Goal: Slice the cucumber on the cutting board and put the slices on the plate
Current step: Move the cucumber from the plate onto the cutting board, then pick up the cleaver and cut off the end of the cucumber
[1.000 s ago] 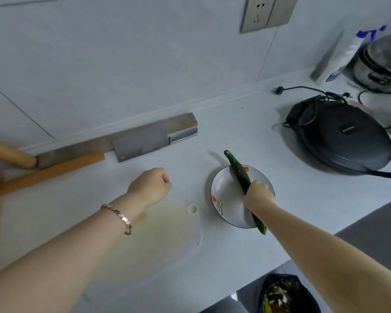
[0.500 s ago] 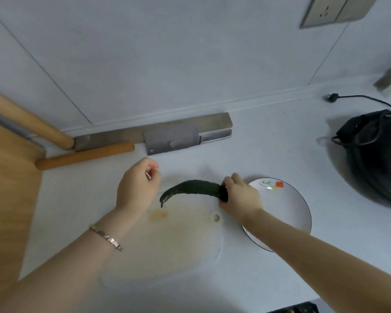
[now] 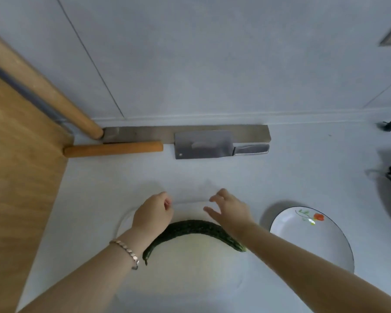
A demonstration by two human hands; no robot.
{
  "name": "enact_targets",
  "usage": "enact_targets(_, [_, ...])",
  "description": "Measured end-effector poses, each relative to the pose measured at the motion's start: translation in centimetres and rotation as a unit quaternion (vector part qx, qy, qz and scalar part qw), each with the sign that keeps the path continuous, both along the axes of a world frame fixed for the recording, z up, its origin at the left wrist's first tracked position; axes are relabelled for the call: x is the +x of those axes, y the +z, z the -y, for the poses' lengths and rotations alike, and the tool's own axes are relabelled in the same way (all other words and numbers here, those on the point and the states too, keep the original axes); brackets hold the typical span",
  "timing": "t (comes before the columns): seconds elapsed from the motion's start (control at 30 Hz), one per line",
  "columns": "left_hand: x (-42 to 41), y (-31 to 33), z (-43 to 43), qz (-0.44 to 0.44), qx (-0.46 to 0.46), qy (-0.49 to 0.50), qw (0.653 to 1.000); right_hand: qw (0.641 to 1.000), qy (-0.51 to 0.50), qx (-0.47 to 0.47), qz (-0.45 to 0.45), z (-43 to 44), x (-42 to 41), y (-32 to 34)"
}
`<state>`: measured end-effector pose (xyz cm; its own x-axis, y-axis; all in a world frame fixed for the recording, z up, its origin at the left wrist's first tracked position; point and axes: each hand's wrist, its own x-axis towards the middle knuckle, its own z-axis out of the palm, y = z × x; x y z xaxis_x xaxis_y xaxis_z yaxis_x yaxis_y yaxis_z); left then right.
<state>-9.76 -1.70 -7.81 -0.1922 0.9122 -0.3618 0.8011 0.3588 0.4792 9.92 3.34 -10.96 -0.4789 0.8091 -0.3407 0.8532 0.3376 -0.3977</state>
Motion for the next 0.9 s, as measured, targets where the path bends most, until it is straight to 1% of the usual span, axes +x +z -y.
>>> enact_targets(0.03, [0.2,-0.1,-0.8,-0.003,-0.004,-0.004,1.000,0.999,-0.038,0.030,-0.001,-2.0,0.9,0.3])
enact_targets(0.07, [0.5,-0.1,-1.7,-0.006,-0.007,-0.005,1.000,0.996,-0.062,0.061,0.029,-4.4,1.8,0.4])
enact_targets(0.13, [0.9,0.0,-3.4,-0.012,-0.008,0.000,1.000,0.982,-0.074,0.101,0.145,-9.2,3.4,0.5])
enact_targets(0.2, [1.5,0.3,-4.7,-0.015,-0.004,-0.001,1.000,0.968,-0.077,0.087,0.222,-12.8,4.2,0.3])
enact_targets(0.27, [1.9,0.4,-5.5,-0.014,0.003,-0.008,1.000,0.962,-0.061,0.066,0.258,-14.8,3.8,-0.3])
enact_targets(0.33, [2.3,0.6,-6.0,-0.012,0.010,-0.014,1.000,0.956,-0.053,0.081,0.278,-15.7,3.1,-1.0])
enact_targets(0.43, [2.3,0.6,-6.0,-0.009,0.016,-0.014,1.000,0.954,-0.062,0.090,0.279,-16.1,2.7,-1.7])
enact_targets(0.53, [1.7,0.8,-5.5,-0.014,0.018,-0.004,1.000,0.946,-0.025,0.107,0.305,-16.3,2.6,-2.2])
enact_targets(0.6, [1.1,0.8,-5.1,-0.021,0.015,-0.002,1.000,0.946,0.007,0.117,0.303,-16.2,2.5,-2.5])
enact_targets(0.7, [0.5,0.6,-4.6,-0.026,0.013,0.007,1.000,0.964,-0.020,0.105,0.242,-14.8,2.6,-1.7])
enact_targets(0.8, [0.8,0.8,-3.9,-0.013,0.015,0.010,1.000,0.975,-0.029,0.124,0.182,-12.6,2.7,0.7])
enact_targets(0.87, [1.5,0.5,-2.9,0.000,0.017,-0.011,1.000,0.982,-0.064,0.102,0.144,-10.4,3.2,2.6])
enact_targets(0.9, [2.0,0.3,-2.2,0.006,0.015,-0.027,1.000,0.985,-0.100,0.076,0.121,-9.1,3.7,3.4])
